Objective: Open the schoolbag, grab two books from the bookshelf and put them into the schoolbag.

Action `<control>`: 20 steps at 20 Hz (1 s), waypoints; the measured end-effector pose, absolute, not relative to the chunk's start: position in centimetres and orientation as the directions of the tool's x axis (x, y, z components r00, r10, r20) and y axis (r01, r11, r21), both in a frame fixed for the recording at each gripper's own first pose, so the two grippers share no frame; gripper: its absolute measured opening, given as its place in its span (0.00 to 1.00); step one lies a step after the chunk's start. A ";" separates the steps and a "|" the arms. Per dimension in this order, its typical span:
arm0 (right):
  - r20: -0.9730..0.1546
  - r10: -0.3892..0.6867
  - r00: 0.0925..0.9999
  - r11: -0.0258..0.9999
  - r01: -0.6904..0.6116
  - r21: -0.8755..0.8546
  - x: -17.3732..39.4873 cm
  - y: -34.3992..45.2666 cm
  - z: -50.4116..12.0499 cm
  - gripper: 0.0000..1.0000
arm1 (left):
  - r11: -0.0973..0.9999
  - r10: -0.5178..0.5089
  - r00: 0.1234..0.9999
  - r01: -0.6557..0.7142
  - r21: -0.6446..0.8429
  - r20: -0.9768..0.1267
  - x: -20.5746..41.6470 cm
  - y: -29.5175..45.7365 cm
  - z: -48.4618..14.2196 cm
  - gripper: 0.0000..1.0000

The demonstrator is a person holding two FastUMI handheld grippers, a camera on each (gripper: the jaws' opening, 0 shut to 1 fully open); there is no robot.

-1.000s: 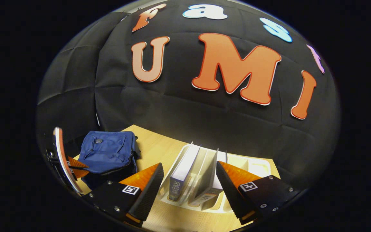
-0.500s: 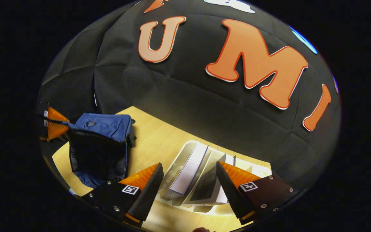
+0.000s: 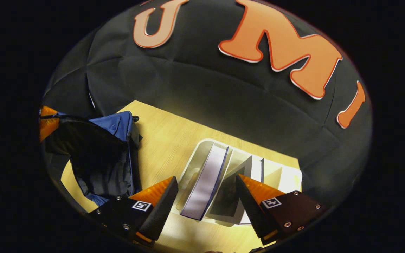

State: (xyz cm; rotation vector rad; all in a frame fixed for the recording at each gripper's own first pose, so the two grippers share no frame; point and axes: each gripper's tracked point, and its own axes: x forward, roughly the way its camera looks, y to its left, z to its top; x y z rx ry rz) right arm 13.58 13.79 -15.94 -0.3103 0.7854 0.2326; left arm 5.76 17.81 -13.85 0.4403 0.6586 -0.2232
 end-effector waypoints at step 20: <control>-0.899 0.058 0.435 0.994 -0.109 0.011 13.2 11.6 -13.6 0.24 | 0.903 -0.227 0.756 0.399 0.158 -0.613 7.2 17.9 -16.0 0.00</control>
